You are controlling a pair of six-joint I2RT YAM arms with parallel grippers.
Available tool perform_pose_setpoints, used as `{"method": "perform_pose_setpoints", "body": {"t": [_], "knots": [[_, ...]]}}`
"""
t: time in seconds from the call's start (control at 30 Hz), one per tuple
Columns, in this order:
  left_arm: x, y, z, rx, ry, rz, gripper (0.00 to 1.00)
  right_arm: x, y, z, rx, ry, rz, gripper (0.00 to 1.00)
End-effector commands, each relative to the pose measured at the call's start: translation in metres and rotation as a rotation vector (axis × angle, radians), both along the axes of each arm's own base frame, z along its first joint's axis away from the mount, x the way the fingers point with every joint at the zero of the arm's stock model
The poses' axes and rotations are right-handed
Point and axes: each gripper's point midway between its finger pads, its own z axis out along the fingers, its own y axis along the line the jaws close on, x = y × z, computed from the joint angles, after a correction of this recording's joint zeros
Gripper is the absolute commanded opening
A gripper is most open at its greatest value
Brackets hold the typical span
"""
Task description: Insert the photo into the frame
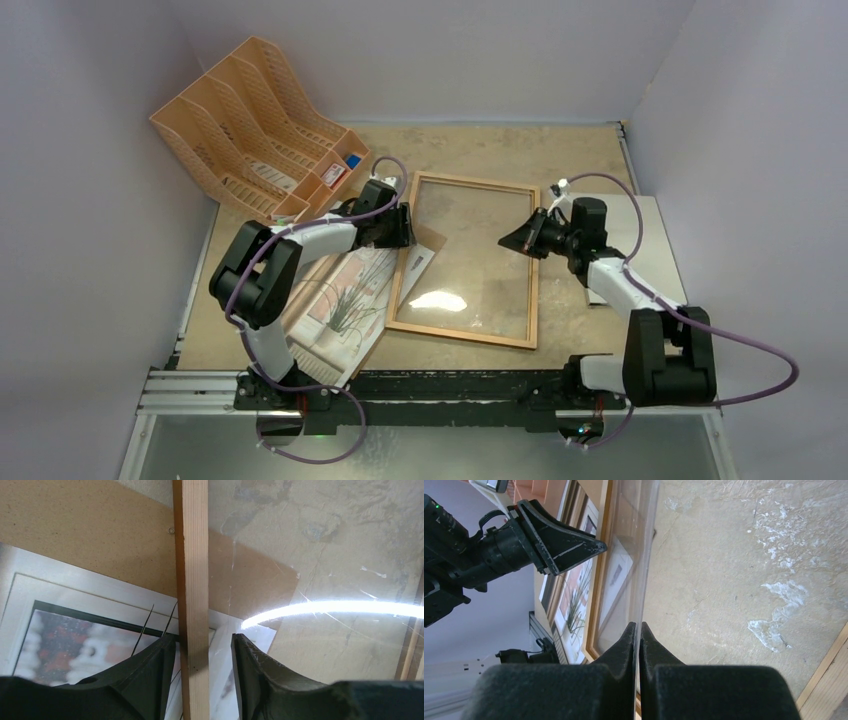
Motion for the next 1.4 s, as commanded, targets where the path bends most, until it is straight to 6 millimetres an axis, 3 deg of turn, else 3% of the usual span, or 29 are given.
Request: {"method": "perform_pose_setpoints", "body": {"t": [0.0, 0.13, 0.37, 0.83, 1.2, 1.37], "knots": [[0.014, -0.002, 0.027, -0.022, -0.065, 0.006, 0.49, 0.001, 0.005, -0.005, 0.023, 0.008, 0.019, 0.00], [0.014, 0.001, 0.028, -0.013, -0.068, 0.017, 0.48, 0.002, 0.005, -0.017, 0.018, 0.049, 0.009, 0.08], [0.017, 0.009, 0.026, 0.023, -0.077, 0.047, 0.37, 0.004, 0.002, -0.032, 0.001, 0.095, -0.005, 0.23], [0.023, 0.005, 0.022, 0.027, -0.075, 0.042, 0.43, -0.009, -0.007, -0.061, -0.043, 0.213, -0.076, 0.27], [0.024, 0.006, 0.017, 0.042, -0.069, 0.043, 0.43, -0.011, -0.007, -0.069, -0.056, 0.217, -0.054, 0.27], [0.023, 0.008, 0.013, 0.051, -0.067, 0.044, 0.40, -0.013, -0.001, -0.066, -0.028, 0.208, -0.004, 0.17]]}}
